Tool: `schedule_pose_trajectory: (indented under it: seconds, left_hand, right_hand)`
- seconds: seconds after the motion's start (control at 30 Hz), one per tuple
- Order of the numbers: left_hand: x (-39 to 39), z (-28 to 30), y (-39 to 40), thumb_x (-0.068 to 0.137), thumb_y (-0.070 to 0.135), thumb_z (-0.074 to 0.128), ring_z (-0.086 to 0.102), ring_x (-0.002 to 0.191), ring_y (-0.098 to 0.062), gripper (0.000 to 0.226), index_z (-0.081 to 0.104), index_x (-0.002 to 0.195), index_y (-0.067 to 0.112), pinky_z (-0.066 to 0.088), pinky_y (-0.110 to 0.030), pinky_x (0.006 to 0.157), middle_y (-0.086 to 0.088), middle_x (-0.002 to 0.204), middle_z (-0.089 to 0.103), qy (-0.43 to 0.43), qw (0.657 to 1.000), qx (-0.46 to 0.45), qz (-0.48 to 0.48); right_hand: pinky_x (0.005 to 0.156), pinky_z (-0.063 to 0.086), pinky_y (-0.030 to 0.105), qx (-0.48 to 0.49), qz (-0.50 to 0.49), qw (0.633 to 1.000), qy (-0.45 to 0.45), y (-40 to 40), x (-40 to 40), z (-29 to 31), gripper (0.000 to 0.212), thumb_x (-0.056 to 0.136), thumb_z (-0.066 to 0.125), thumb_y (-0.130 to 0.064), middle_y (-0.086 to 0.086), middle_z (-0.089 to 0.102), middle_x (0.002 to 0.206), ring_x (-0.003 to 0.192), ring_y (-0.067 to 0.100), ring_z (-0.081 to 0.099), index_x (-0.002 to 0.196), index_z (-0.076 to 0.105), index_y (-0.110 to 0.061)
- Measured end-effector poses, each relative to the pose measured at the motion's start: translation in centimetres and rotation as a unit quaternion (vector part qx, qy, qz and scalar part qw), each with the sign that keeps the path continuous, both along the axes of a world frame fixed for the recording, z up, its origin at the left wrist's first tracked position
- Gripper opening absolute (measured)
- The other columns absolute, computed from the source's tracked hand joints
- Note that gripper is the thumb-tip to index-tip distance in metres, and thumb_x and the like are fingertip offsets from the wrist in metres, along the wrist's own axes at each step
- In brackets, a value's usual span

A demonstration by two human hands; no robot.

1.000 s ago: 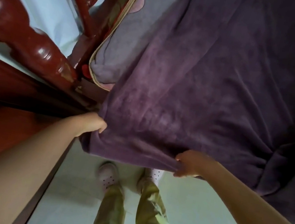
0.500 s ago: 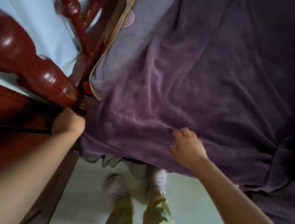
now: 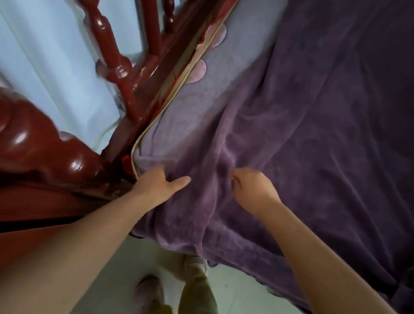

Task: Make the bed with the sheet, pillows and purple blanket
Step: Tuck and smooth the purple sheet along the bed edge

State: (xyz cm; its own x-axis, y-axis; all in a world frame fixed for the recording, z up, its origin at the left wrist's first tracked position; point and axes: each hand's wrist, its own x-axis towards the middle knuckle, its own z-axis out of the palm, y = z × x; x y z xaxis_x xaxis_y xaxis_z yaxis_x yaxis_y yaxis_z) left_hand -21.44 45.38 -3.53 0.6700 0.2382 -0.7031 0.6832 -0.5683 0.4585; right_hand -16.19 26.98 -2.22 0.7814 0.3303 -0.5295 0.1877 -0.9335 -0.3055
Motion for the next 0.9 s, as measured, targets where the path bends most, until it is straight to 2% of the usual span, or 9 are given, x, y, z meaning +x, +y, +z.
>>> schedule_pose_trajectory:
  seconds: [0.17, 0.27, 0.33, 0.43, 0.47, 0.57, 0.63, 0.7, 0.9]
  left_hand:
    - [3.5, -0.8, 0.9, 0.082, 0.021, 0.067, 0.057, 0.115, -0.024, 0.044, 0.059, 0.124, 0.009, 0.043, -0.03, 0.096, -0.007, 0.12, 0.063, 0.134, 0.979, -0.145, 0.057]
    - [5.1, -0.6, 1.0, 0.065, 0.0, 0.062, 0.051, 0.096, -0.017, 0.026, 0.061, 0.088, 0.012, 0.036, -0.017, 0.07, -0.003, 0.095, 0.056, 0.143, 0.96, -0.2, 0.132]
    - [5.3, -1.0, 0.9, 0.044, 0.001, 0.06, 0.05, 0.098, -0.026, 0.029, 0.055, 0.067, 0.016, 0.032, -0.018, 0.063, -0.016, 0.094, 0.056, 0.132, 0.959, -0.194, 0.16]
    - [5.4, -2.0, 1.0, 0.074, -0.011, 0.048, 0.045, 0.065, -0.021, 0.02, 0.05, 0.066, 0.008, 0.032, -0.019, 0.052, -0.019, 0.07, 0.047, 0.117, 0.956, -0.169, 0.208]
    - [5.4, -2.4, 1.1, 0.08, -0.01, 0.042, 0.046, 0.065, -0.022, 0.019, 0.054, 0.077, 0.004, 0.037, -0.022, 0.055, -0.02, 0.078, 0.05, 0.102, 0.954, -0.161, 0.231]
    - [5.1, -2.6, 1.6, 0.081, 0.004, 0.042, 0.055, 0.105, -0.042, 0.033, 0.059, 0.108, -0.005, 0.044, -0.041, 0.086, -0.032, 0.115, 0.055, -0.006, 0.966, -0.016, 0.257]
    - [4.6, -1.7, 1.4, 0.086, 0.016, 0.042, 0.057, 0.098, -0.045, 0.024, 0.057, 0.087, -0.003, 0.042, -0.043, 0.079, -0.032, 0.096, 0.059, -0.069, 0.974, 0.082, 0.201]
    - [4.3, -0.6, 1.5, 0.089, 0.023, 0.046, 0.06, 0.093, -0.043, 0.026, 0.057, 0.091, -0.001, 0.046, -0.042, 0.078, -0.027, 0.095, 0.064, -0.061, 0.977, 0.134, 0.153]
    - [2.8, 0.3, 3.2, 0.092, 0.009, 0.048, 0.067, 0.077, -0.044, 0.017, 0.051, 0.097, -0.007, 0.05, -0.044, 0.061, -0.03, 0.083, 0.066, -0.031, 0.96, 0.279, -0.008]
  right_hand:
    - [0.097, 0.043, 0.036, 0.029, 0.05, 0.997, -0.046, 2.9, 7.7, -1.4, 0.035, 0.089, 0.039, -0.001, 0.017, 0.055, 0.125, 0.117, 0.033, 0.051, 0.119, 0.056, -0.004]
    - [0.102, 0.04, 0.038, 0.028, 0.086, 0.991, -0.095, 4.5, 11.6, -2.0, 0.04, 0.088, 0.039, 0.0, 0.016, 0.047, 0.133, 0.123, 0.033, 0.041, 0.126, 0.049, -0.003]
    - [0.105, 0.038, 0.042, -0.016, 0.113, 0.988, -0.107, 5.3, 13.4, -2.2, 0.047, 0.086, 0.043, -0.003, 0.01, 0.039, 0.141, 0.131, 0.031, 0.031, 0.132, 0.043, -0.01]
    - [0.114, 0.018, 0.052, -0.153, 0.227, 0.958, -0.083, 5.9, 16.1, -3.1, 0.05, 0.088, 0.046, -0.012, 0.005, 0.031, 0.147, 0.139, 0.029, 0.019, 0.137, 0.04, -0.017]
    - [0.114, 0.013, 0.055, -0.202, 0.259, 0.942, -0.071, 5.9, 16.8, -3.3, 0.049, 0.088, 0.046, -0.014, 0.005, 0.032, 0.148, 0.14, 0.028, 0.017, 0.136, 0.04, -0.016]
    - [0.113, 0.014, 0.055, -0.287, 0.313, 0.903, -0.062, 6.1, 18.5, -2.9, 0.045, 0.086, 0.048, -0.022, 0.005, 0.043, 0.142, 0.137, 0.027, 0.028, 0.13, 0.048, -0.014]
    - [0.108, 0.029, 0.047, -0.262, 0.304, 0.913, -0.071, 6.9, 19.3, -1.6, 0.04, 0.085, 0.049, -0.024, 0.009, 0.052, 0.134, 0.127, 0.028, 0.044, 0.122, 0.056, -0.012]
    - [0.098, 0.039, 0.041, -0.19, 0.28, 0.935, -0.104, 8.8, 19.8, 0.2, 0.035, 0.083, 0.051, -0.022, 0.014, 0.06, 0.123, 0.116, 0.032, 0.054, 0.114, 0.06, -0.007]
    - [0.103, 0.031, 0.041, -0.028, 0.286, 0.94, -0.182, 15.9, 19.1, 1.7, 0.033, 0.083, 0.05, -0.019, 0.01, 0.061, 0.12, 0.117, 0.03, 0.05, 0.114, 0.058, -0.01]
